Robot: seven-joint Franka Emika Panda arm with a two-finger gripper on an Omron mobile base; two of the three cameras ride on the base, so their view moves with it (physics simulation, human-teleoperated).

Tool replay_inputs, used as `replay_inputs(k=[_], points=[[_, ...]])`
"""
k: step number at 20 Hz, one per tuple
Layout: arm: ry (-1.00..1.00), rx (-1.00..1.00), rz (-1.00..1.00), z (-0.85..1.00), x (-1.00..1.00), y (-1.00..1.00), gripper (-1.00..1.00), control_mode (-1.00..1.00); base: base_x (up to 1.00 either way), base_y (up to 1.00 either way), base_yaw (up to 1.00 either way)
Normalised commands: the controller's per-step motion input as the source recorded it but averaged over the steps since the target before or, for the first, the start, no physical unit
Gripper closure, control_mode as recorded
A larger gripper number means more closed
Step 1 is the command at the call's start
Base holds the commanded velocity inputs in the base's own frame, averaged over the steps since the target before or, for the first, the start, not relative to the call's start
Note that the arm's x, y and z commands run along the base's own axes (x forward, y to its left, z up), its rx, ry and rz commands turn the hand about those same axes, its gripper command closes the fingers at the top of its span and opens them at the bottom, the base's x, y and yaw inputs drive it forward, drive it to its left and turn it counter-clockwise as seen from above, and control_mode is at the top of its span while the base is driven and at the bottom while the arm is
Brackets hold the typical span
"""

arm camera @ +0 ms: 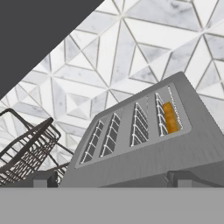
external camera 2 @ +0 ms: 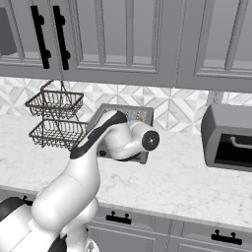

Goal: Start the toaster. Once the lever pops up, take the bread to the plate on the dining counter.

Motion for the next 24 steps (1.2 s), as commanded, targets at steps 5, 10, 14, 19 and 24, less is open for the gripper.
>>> replay_inputs(k=[5, 10, 14, 19, 24], points=[[0.0, 0.0, 0.0, 0.0, 0.0, 0.0, -1.0, -1.0, 0.0, 0.0, 0.0], [0.0, 0.0, 0.0, 0.0, 0.0, 0.0, -1.0, -1.0, 0.0, 0.0, 0.0], [0.0, 0.0, 0.0, 0.0, 0.0, 0.0, -1.0, -1.0, 0.0, 0.0, 0.0], [0.0, 0.0, 0.0, 0.0, 0.0, 0.0, -1.0, -1.0, 0.0, 0.0, 0.0], [0.0, 0.0, 0.0, 0.0, 0.0, 0.0, -1.0, -1.0, 0.0, 0.0, 0.0]])
